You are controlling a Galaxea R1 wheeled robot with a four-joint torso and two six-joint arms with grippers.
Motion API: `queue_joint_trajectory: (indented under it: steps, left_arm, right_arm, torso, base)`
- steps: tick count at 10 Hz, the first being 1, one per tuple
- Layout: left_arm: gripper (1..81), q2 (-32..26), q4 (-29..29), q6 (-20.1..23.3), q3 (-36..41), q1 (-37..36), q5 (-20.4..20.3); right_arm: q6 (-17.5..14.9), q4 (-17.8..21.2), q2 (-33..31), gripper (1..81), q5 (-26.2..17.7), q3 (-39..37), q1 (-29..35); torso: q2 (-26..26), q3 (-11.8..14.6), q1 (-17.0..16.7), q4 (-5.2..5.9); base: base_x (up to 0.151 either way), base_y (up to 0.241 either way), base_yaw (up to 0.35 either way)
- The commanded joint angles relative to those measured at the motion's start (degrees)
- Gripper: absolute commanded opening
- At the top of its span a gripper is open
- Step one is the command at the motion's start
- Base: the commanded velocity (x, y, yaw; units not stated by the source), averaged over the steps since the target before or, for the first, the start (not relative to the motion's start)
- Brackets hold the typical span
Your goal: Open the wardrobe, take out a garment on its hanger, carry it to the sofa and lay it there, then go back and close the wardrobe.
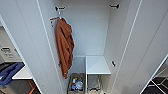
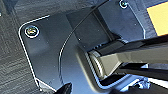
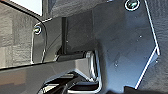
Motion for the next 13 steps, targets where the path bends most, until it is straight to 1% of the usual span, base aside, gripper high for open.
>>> queue_joint_trajectory:
  steps: [1, 3, 4, 5, 7, 9, 10, 11, 12, 13]
  left_arm:
    - [81.1, -0.1, -0.1, 0.0, 0.0, -1.3, 2.4]
    - [81.1, -0.2, -0.1, -0.4, 0.0, -1.4, 2.5]
    - [81.1, -0.8, -1.3, -1.4, 0.0, -1.4, 2.2]
    - [81.1, -1.0, -4.9, -3.2, 0.0, -1.3, 2.6]
    - [81.1, -2.1, -10.0, -3.8, 0.2, -0.7, 3.6]
    - [81.1, -0.8, -14.9, -3.1, 0.0, 1.5, 4.2]
    - [81.1, -0.3, -19.9, -1.7, 0.0, 2.2, 4.2]
    - [81.1, 0.1, -23.4, 3.5, -0.2, 2.8, 4.1]
    - [81.1, 0.5, -30.4, 12.2, -0.3, 3.3, 4.0]
    - [81.1, 0.7, -40.9, 22.7, -0.3, 3.4, 4.0]
  right_arm:
    - [-0.2, 0.2, 0.2, 81.1, -2.6, 0.1, 1.5]
    - [-0.2, 0.2, 0.1, 81.1, -2.8, 0.1, 2.1]
    - [-0.2, 0.2, 0.1, 81.1, -3.2, 0.1, 2.2]
    - [-0.2, 0.3, 0.2, 81.1, -3.1, 0.4, 2.3]
    - [-0.2, -0.3, 0.0, 81.1, -3.2, 0.6, 1.7]
    - [-0.2, 0.5, -0.3, 81.1, -3.2, 0.6, 1.1]
    - [-0.2, 0.5, -0.3, 81.1, -3.1, 0.5, 0.7]
    - [-0.1, 0.6, -0.4, 81.1, -3.1, 0.6, 0.3]
    - [0.0, 0.7, -0.4, 81.1, -3.1, 0.6, -0.2]
    - [0.0, 1.0, -0.4, 81.1, -2.8, 0.6, -0.8]
  torso:
    - [0.0, 0.0, 0.0, 0.0]
    - [0.0, 0.0, 0.0, 0.0]
    - [0.0, 0.0, 0.0, 0.0]
    - [0.0, 0.0, 0.0, 0.0]
    - [0.0, 0.0, 0.0, 0.0]
    - [0.0, 0.0, 0.0, 0.0]
    - [0.0, 0.0, 0.0, 0.0]
    - [0.0, 0.0, 0.0, 0.0]
    - [0.0, 0.0, 0.0, 0.0]
    - [0.0, 0.0, 0.0, 0.0]
  base:
    - [0.0, 0.0, 0.0]
    - [0.0, 0.0, 0.0]
    - [0.0, 0.0, 0.0]
    - [0.0, 0.0, 0.0]
    - [0.0, 0.0, 0.0]
    - [0.0, 0.0, 0.0]
    - [0.0, 0.0, 0.0]
    - [0.0, 0.0, 0.0]
    - [0.0, 0.0, 0.0]
    - [0.0, 0.0, 0.0]
